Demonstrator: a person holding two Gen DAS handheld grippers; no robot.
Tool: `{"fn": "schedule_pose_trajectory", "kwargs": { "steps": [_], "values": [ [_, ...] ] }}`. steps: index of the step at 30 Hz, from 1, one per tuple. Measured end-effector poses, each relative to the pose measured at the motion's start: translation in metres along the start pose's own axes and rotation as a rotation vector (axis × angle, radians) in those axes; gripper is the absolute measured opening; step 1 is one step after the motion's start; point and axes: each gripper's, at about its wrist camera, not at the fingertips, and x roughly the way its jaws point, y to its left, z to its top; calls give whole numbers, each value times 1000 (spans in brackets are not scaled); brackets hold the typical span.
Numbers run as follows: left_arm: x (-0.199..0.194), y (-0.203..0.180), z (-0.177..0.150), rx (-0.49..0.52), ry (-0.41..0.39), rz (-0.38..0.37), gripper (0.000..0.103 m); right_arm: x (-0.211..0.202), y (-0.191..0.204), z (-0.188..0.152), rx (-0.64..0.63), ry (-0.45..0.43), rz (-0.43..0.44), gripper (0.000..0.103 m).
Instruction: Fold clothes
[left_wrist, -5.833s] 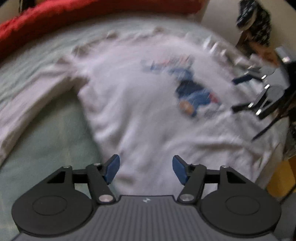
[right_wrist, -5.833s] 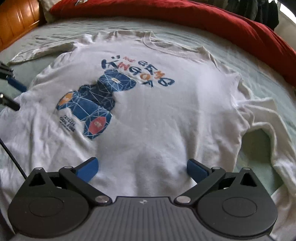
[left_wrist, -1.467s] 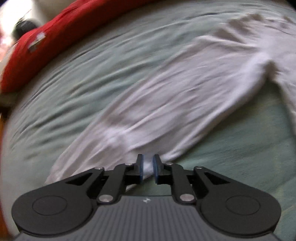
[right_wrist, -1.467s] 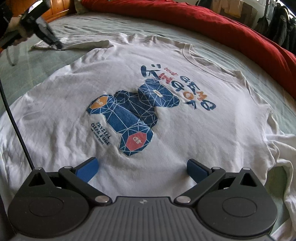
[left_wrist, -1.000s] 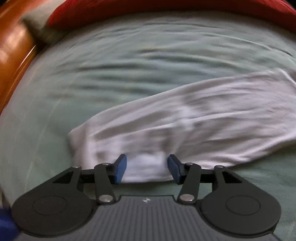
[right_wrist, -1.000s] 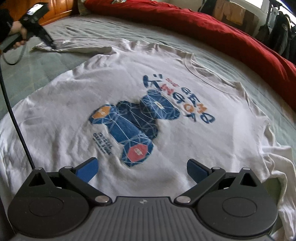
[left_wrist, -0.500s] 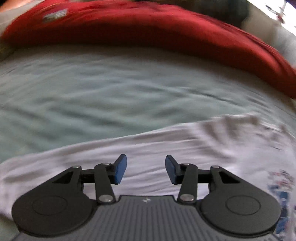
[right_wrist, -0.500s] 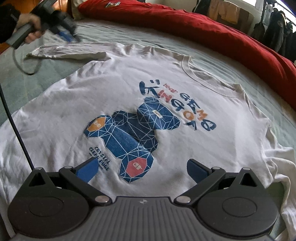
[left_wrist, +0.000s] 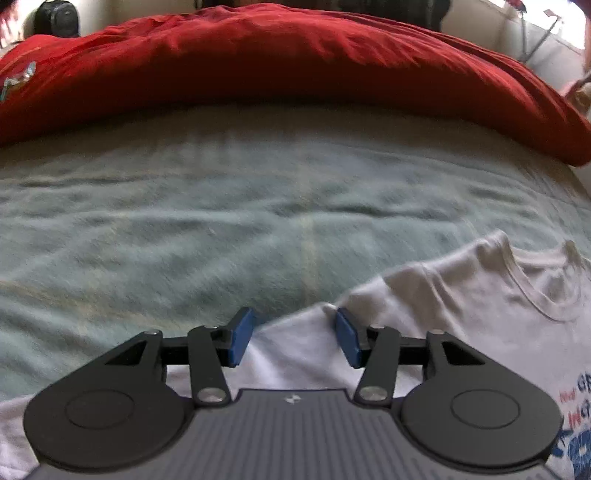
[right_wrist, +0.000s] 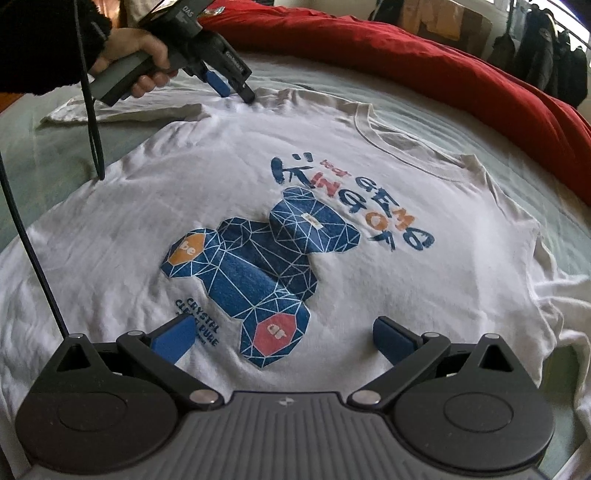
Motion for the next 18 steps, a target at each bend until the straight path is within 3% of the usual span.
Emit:
{"fn": "schedule_pose_trajectory", "kwargs": {
  "steps": [8,12,18],
  "values": [
    [-72,-28,-41,32,-77,-152,46,-4,-4,-4,29,1,-6,103],
    [-65,-39,-65,49,-13,-230,46,-2,-4,-4,29,1,-11,103],
    [-61,-11,-86,-21,77,-204,50,-4,-4,-6,28,5,-9,103]
  ]
}}
